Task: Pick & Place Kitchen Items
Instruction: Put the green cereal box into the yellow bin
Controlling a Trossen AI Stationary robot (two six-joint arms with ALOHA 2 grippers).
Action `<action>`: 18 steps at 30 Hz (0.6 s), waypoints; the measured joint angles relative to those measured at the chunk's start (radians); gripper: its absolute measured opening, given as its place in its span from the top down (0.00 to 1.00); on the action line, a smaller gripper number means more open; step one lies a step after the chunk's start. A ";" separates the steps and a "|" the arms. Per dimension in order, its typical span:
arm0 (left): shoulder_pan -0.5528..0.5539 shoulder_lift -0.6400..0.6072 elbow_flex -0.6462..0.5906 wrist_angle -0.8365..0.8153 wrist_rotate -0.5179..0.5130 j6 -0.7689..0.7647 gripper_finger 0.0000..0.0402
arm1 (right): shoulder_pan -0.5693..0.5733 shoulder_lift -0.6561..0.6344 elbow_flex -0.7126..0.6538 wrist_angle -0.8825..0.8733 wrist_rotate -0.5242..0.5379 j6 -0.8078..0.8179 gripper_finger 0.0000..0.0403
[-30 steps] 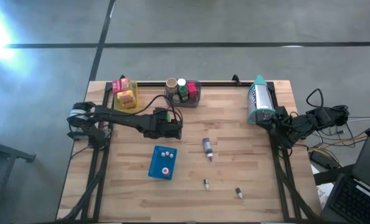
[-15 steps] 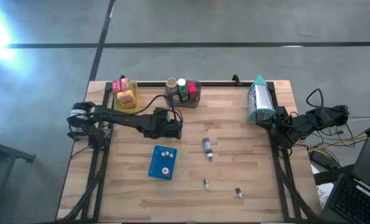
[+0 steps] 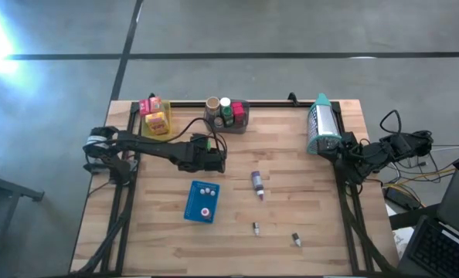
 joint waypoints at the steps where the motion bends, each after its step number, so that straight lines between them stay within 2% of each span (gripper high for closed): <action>1: 0.000 0.000 0.000 0.000 0.000 0.001 0.41 | 0.000 0.000 0.000 0.000 0.000 0.000 0.98; 10: 0.000 0.000 0.000 0.000 0.001 0.007 0.46 | 0.000 0.000 0.000 0.000 0.000 0.000 0.98; 18: 0.000 0.000 0.000 0.000 0.008 0.032 0.46 | 0.000 0.000 0.000 0.000 0.000 0.000 0.98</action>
